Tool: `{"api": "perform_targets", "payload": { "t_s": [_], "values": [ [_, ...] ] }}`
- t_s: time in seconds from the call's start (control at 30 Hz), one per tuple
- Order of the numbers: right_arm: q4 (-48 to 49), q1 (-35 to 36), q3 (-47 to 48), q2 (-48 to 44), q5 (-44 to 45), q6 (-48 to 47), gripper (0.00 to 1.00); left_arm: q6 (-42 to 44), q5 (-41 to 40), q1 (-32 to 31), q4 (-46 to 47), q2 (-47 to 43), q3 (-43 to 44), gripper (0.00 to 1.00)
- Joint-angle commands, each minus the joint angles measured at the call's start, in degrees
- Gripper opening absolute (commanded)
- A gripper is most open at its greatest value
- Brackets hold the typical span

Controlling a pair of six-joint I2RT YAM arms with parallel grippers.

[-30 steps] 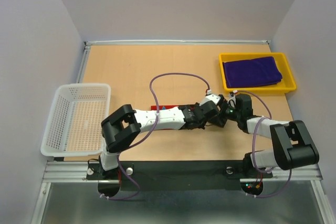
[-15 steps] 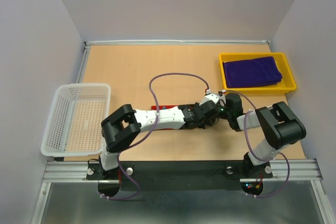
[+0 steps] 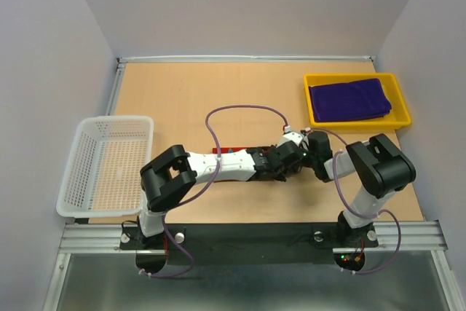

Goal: Fold and stack the towels
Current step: Neatly place the folded towel into the bin

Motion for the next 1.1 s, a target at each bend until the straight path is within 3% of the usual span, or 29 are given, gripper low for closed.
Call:
{"api": "perform_targets", "payload": {
  "t_s": [0.0, 0.17, 0.27, 0.43, 0.63, 0.8, 0.93, 1.07],
  "values": [
    [-3.18, 0.44, 3.65, 1.14, 1.03, -5.17, 0.0, -1.56, 0.31, -0.04, 2.1, -3.24, -1.58, 0.39],
    [-14.5, -0.09, 9.63, 1.76, 0.58, -14.56, 0.01, -2.34, 0.22, 1.01, 2.1, -8.84, -4.57, 0.74],
    [-25.11, -0.96, 15.69, 1.58, 3.12, -23.7, 0.01, -2.7, 0.48, 3.64, 1.93, -14.63, -8.17, 0.83],
    [-38.38, -3.95, 24.3, 2.37, 4.36, -35.81, 0.01, 0.18, 3.03, 11.54, 0.09, -25.46, -14.32, 0.87],
    [-59.4, -5.8, 43.11, 6.49, 15.78, -50.93, 0.0, 11.51, 2.33, 26.57, -9.75, -35.83, -14.42, 0.9],
    [-67.77, -9.75, 56.8, 8.78, 21.75, -59.38, 0.01, 15.66, 2.5, 36.67, -4.06, -42.52, -21.77, 0.96],
    [-75.42, -11.08, 65.96, 10.81, 29.22, -66.68, 0.0, 16.37, 3.12, 39.06, 3.14, -45.34, -28.56, 0.99],
    [-78.33, -12.39, 71.68, 11.6, 35.91, -72.67, 0.01, 16.73, -2.31, 39.77, 2.01, -43.67, -27.61, 0.99]
  ]
}}
